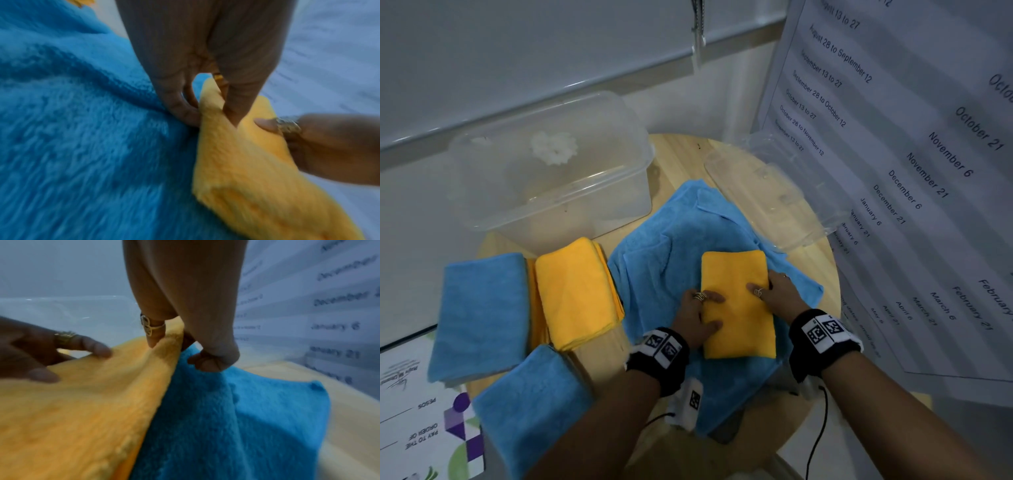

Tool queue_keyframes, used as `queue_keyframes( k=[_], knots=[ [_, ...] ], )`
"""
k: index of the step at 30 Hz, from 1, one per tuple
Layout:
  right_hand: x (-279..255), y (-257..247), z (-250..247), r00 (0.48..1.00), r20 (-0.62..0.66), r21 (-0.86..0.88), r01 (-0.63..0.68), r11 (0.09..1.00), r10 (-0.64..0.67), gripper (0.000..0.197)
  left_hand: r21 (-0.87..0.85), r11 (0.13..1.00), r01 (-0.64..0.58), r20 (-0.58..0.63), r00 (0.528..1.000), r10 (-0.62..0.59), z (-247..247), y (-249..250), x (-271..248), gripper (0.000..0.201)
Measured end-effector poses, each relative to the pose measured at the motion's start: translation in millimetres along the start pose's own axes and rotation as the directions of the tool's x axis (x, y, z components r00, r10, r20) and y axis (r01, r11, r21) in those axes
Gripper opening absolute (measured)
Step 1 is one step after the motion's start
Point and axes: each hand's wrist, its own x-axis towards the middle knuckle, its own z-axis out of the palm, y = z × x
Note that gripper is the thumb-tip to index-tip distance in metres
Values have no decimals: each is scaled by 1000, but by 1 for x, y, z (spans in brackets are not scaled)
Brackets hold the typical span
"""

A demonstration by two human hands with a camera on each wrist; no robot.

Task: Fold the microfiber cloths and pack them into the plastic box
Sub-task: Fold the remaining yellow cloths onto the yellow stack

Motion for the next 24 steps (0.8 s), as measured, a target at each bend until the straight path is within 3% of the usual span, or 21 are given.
queue_keyframes(
  k=[2, 3, 6, 8, 10, 12, 14, 16, 19, 21, 24],
  knots=[
    [-7, -10, -1, 996, -26, -3, 83, 997, -83, 28, -117, 993, 2, 113, 994, 12, -18, 10, -3, 55],
    [-12, -18, -3, 993, -10, 77, 117, 990, -116, 26, -185, 983, 7, 151, 988, 21, -27, 14, -3, 61],
    [-22, -47, -10, 981, 105, 440, 99, 893, -160, 55, -289, 956, -40, 194, 976, 99, -60, 28, -16, 81],
    [-25, -75, -11, 958, 219, 620, 12, 785, -187, 79, -348, 934, -82, 133, 982, 136, -86, 31, -28, 86],
    [-27, -100, -1, 925, 335, 700, -116, 705, -181, 90, -435, 894, -107, 58, 988, 146, -113, 28, -44, 88],
    [-29, -120, 20, 879, 432, 698, -183, 693, -203, 99, -490, 863, -124, -22, 991, 130, -140, 18, -57, 90],
    [-29, -134, 45, 854, 462, 680, -168, 714, -240, 114, -489, 862, -137, -127, 988, 85, -167, 8, -65, 90],
    [-26, -152, 70, 858, 412, 694, -78, 716, -306, 104, -430, 897, -100, -264, 964, -19, -193, -4, -69, 78],
    [-19, -180, 103, 828, 348, 586, 174, 791, -440, 74, -215, 976, 30, -430, 894, -123, -223, -30, -65, 60],
    [-14, -191, 125, 796, 337, 457, 329, 826, -503, 53, -68, 989, 128, -474, 869, -145, -231, -47, -57, 60],
    [-5, -182, 155, 815, 299, 245, 437, 865, -496, 43, 62, 965, 255, -485, 853, -194, -225, -67, -44, 66]
  ],
)
